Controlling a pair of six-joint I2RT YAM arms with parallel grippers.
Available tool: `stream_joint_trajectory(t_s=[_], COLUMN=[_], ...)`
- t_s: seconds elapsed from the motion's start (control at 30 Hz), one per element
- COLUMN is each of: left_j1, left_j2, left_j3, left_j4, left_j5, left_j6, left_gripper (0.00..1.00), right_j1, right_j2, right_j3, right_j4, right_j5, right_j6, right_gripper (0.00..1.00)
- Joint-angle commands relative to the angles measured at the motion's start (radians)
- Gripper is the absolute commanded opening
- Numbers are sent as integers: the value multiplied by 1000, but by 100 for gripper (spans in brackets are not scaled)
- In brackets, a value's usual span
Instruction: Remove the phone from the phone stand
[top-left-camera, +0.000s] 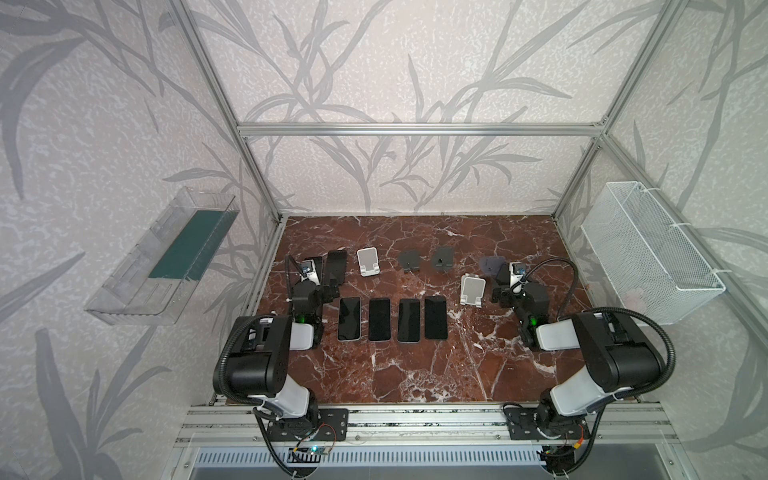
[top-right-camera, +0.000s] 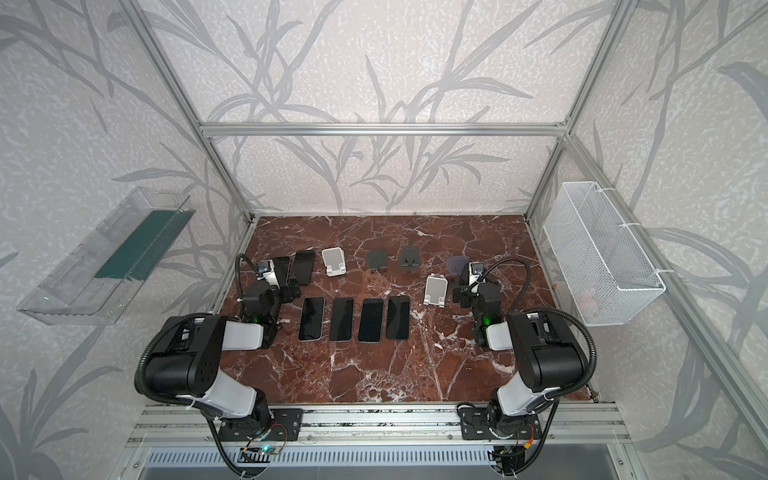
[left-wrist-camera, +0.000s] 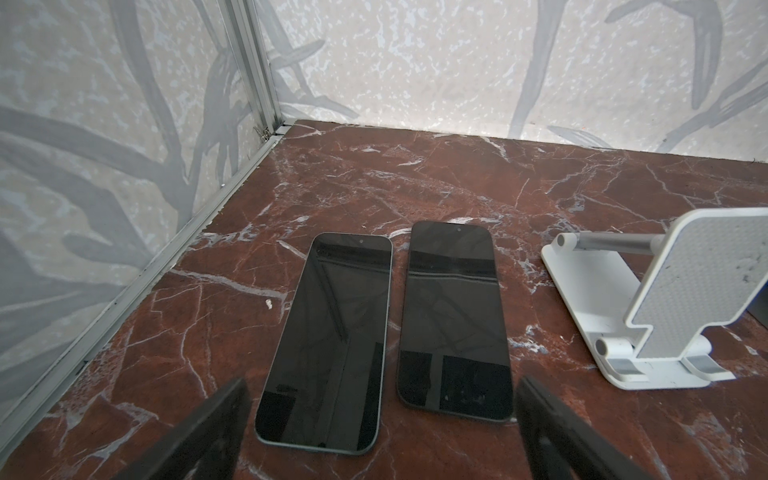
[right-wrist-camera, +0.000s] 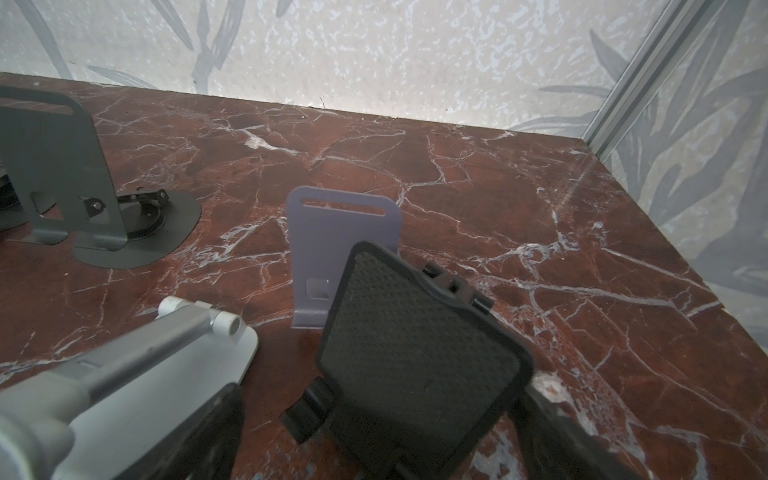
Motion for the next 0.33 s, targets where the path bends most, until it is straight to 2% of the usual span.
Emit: stream_joint_trajectory(t_s=[0.0, 0.13, 0.3], left_j1=[5, 4, 5], left_j2=[5, 5, 5], left_j3=[7, 7, 9], left_j4=[4, 4, 4], left_j5=[9, 10, 9], left_j6=[19, 19, 19], left_gripper=[99, 99, 99], right_j1=[9, 31, 33], right_j2=[-15, -13, -13], right_j3=[21, 14, 13], right_j4=[4, 21, 23], right_j5=[12, 60, 64], right_j6=[-13, -27, -29], right_gripper=[99, 99, 99])
